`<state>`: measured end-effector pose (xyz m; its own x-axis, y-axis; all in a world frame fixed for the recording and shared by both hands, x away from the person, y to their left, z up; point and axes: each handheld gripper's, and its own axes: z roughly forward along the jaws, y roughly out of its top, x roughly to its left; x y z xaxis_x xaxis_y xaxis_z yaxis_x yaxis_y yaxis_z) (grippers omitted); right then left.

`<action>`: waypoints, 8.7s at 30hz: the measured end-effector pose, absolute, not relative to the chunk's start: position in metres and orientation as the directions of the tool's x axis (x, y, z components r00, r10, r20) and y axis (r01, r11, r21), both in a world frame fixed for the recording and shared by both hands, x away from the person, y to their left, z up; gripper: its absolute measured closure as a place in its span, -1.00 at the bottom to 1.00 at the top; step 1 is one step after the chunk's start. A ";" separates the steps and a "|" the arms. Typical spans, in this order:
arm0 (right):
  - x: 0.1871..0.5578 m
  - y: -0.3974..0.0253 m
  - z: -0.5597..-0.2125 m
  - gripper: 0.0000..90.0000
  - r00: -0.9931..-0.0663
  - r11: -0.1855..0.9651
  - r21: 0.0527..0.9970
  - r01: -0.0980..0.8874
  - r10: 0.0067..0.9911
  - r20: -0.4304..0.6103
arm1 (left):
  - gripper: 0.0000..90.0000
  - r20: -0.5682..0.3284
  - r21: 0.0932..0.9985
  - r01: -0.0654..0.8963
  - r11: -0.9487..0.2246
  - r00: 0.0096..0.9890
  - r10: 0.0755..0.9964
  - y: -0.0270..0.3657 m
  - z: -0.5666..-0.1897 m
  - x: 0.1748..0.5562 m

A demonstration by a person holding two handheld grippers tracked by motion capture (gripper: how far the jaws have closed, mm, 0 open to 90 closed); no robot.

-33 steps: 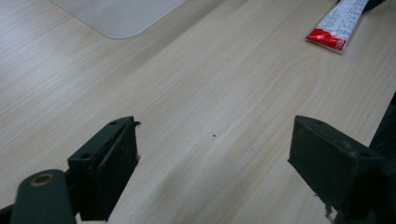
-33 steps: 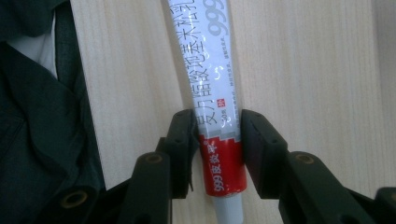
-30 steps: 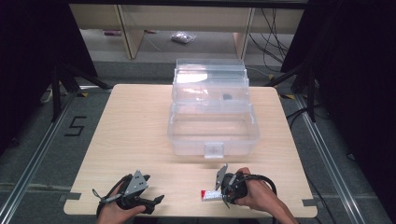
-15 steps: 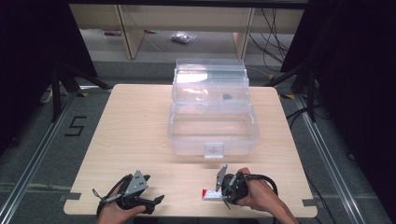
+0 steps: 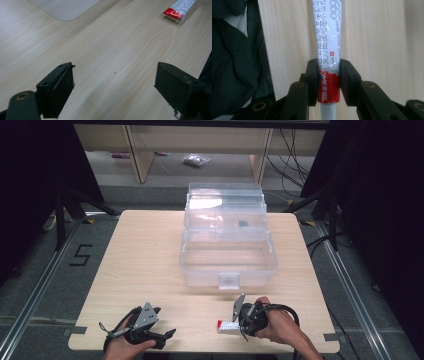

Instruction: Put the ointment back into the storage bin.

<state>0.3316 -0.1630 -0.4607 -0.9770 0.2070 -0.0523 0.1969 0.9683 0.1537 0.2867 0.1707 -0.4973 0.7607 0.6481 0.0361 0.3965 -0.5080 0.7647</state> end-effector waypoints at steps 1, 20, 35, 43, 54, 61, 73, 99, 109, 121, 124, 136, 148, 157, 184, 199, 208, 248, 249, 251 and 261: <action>0.333 -0.163 -0.459 0.58 -0.979 0.970 0.157 0.186 0.197 -0.057 | -0.66 0.036 0.765 0.397 -0.507 0.760 0.648 0.171 -0.497 0.287; 0.360 -0.181 -0.401 0.58 -0.969 0.946 0.239 0.220 0.241 -0.059 | -0.66 0.036 0.769 0.392 -0.505 0.762 0.646 0.171 -0.498 0.288; 0.389 -0.197 -0.360 0.58 -0.960 0.926 0.287 0.245 0.273 -0.063 | -0.66 0.015 0.777 0.401 -0.486 0.760 0.650 0.171 -0.499 0.287; 0.404 -0.201 -0.343 0.58 -0.952 0.921 0.285 0.265 0.297 -0.073 | -0.66 0.023 0.773 0.400 -0.493 0.759 0.651 0.171 -0.499 0.288; 0.437 -0.207 -0.321 0.58 -0.944 0.922 0.269 0.278 0.314 -0.101 | -0.66 0.029 0.770 0.396 -0.500 0.761 0.648 0.172 -0.499 0.289; 0.458 -0.205 -0.325 0.58 -0.936 0.918 0.243 0.313 0.342 -0.086 | -0.66 0.016 0.774 0.401 -0.490 0.761 0.648 0.171 -0.498 0.288; 0.487 -0.210 -0.343 0.58 -0.939 0.923 0.228 0.311 0.335 -0.074 | -0.67 0.018 0.774 0.400 -0.491 0.761 0.649 0.171 -0.499 0.288; 0.514 -0.206 -0.386 0.57 -0.955 0.949 0.135 0.286 0.294 -0.036 | -0.67 0.011 0.775 0.401 -0.489 0.765 0.644 0.172 -0.499 0.288; 0.514 -0.209 -0.400 0.57 -0.956 0.947 0.139 0.290 0.293 0.000 | -0.67 0.006 0.782 0.402 -0.476 0.759 0.651 0.171 -0.500 0.288; 0.516 -0.213 -0.405 0.46 -0.950 0.939 0.153 0.310 0.311 0.015 | -0.67 0.022 0.773 0.400 -0.493 0.759 0.650 0.172 -0.499 0.289; 0.516 -0.214 -0.401 0.36 -0.942 0.930 0.159 0.331 0.335 0.006 | -0.67 0.002 0.782 0.406 -0.473 0.757 0.653 0.171 -0.500 0.288; 0.509 -0.218 -0.374 0.16 -0.914 0.886 0.270 0.376 0.403 -0.050 | -0.67 0.014 0.779 0.395 -0.487 0.765 0.644 0.172 -0.499 0.289; 0.480 -0.212 -0.357 -0.03 -0.886 0.840 0.363 0.403 0.457 -0.075 | -0.67 0.015 0.777 0.400 -0.486 0.760 0.650 0.171 -0.499 0.288; 0.457 -0.215 -0.355 -0.25 -0.871 0.800 0.444 0.404 0.485 -0.081 | -0.67 0.013 0.777 0.405 -0.482 0.755 0.656 0.171 -0.500 0.288; 0.412 -0.221 -0.380 -0.49 -0.815 0.682 0.576 0.451 0.578 -0.046 | -0.67 0.017 0.775 0.401 -0.489 0.760 0.649 0.171 -0.499 0.288; 0.394 -0.214 -0.398 -0.59 -0.819 0.671 0.604 0.429 0.571 -0.054 | -0.67 0.030 0.773 0.396 -0.496 0.758 0.651 0.172 -0.498 0.288; 0.383 -0.212 -0.406 -0.58 -0.826 0.675 0.626 0.391 0.557 -0.084 | -0.67 0.017 0.779 0.397 -0.485 0.759 0.650 0.171 -0.498 0.288; 0.345 -0.206 -0.452 -0.58 -0.842 0.672 0.627 0.393 0.537 -0.048 | -0.66 0.035 0.770 0.391 -0.504 0.763 0.645 0.171 -0.497 0.288; 0.345 -0.207 -0.456 -0.58 -0.840 0.669 0.632 0.391 0.540 -0.053 | -0.66 0.033 0.768 0.392 -0.506 0.764 0.644 0.171 -0.497 0.288; 0.344 -0.209 -0.457 -0.58 -0.836 0.665 0.633 0.397 0.546 -0.050 | -0.66 0.034 0.771 0.392 -0.502 0.762 0.646 0.171 -0.497 0.288; 0.338 -0.214 -0.466 -0.59 -0.826 0.640 0.642 0.422 0.563 -0.019 | -0.66 0.030 0.772 0.395 -0.498 0.759 0.650 0.170 -0.498 0.288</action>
<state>0.3379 -0.2139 -0.4662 -0.8262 0.5631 -0.0190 0.4217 0.6404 0.6419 0.2876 0.1702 -0.4976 0.7593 0.6500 0.0303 0.3953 -0.4977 0.7720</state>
